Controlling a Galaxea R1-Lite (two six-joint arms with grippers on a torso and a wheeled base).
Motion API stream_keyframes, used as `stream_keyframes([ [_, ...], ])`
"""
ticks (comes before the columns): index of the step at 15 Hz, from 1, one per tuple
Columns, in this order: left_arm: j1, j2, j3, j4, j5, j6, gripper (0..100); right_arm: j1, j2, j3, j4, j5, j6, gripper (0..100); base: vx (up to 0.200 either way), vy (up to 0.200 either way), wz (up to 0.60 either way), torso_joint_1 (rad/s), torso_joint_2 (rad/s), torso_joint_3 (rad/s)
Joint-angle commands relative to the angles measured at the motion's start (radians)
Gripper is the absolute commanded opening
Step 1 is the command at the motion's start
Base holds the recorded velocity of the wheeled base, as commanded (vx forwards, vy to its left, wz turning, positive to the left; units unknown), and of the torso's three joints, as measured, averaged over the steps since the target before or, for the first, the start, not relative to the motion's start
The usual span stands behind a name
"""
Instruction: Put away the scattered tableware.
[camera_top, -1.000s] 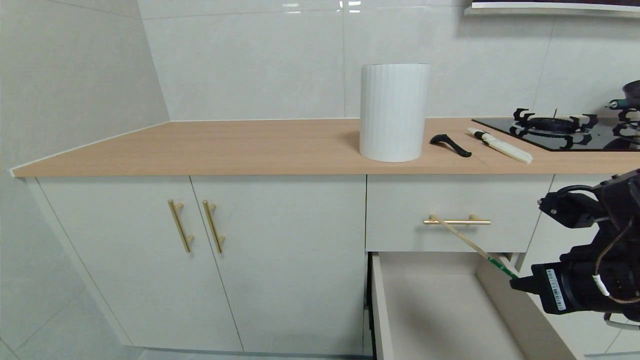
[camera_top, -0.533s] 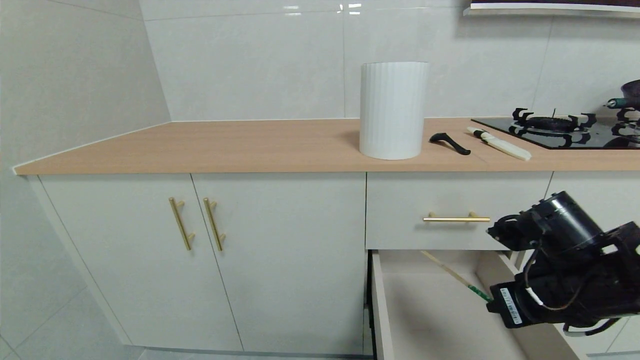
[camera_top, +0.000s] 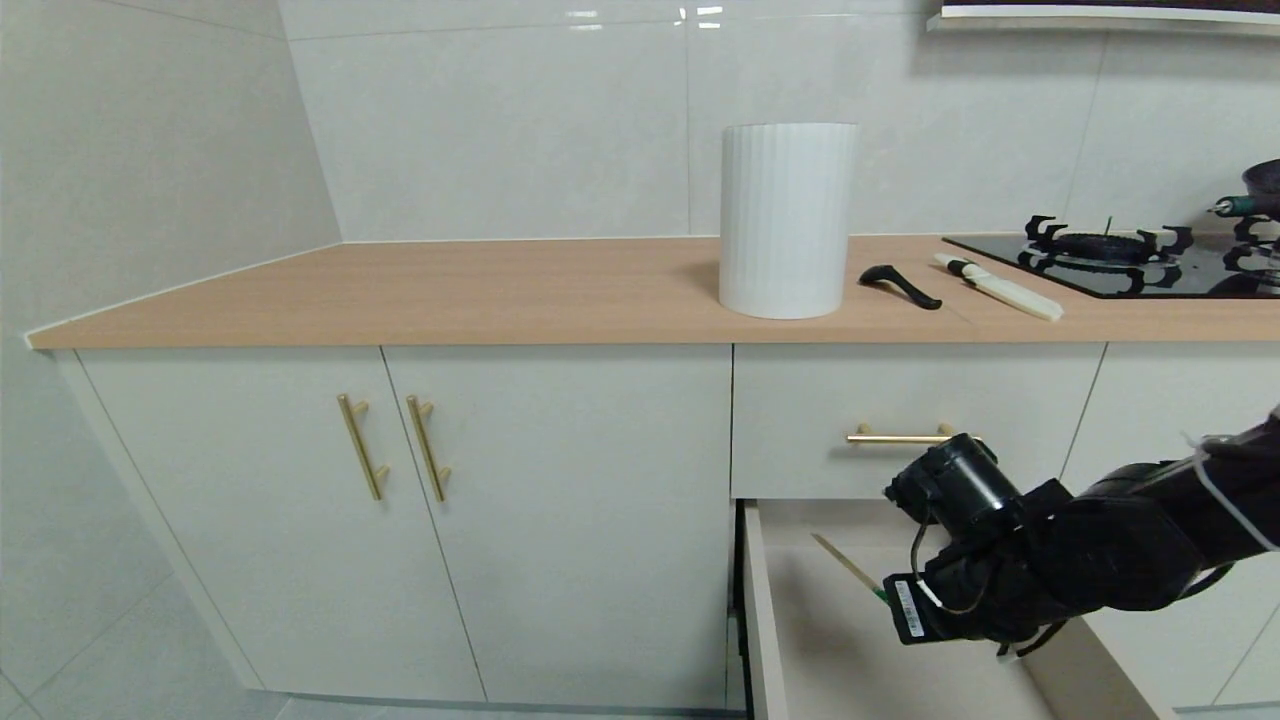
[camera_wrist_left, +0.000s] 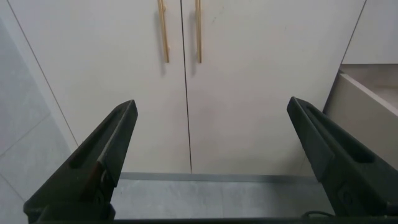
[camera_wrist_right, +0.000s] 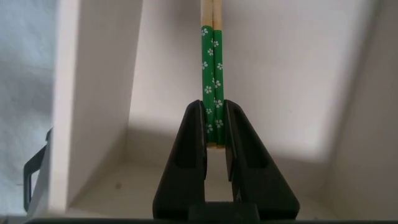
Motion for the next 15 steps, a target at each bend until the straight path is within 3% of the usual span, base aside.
stream_keyframes([
  [1, 0.0, 0.0, 0.0, 0.0, 0.0, 0.0, 100, -0.004, 0.16, -0.057, -0.012, 0.025, -0.004, 0, 0.0, 0.0, 0.0, 0.0, 0.0, 0.0],
  [4, 0.0, 0.0, 0.0, 0.0, 0.0, 0.0, 100, -0.004, 0.253, -0.127, -0.007, 0.026, 0.003, 0, 0.0, 0.0, 0.0, 0.0, 0.0, 0.0],
  [15, 0.0, 0.0, 0.0, 0.0, 0.0, 0.0, 100, 0.031, 0.332, -0.133, -0.008, 0.014, 0.026, 0, 0.0, 0.0, 0.0, 0.0, 0.0, 0.0],
])
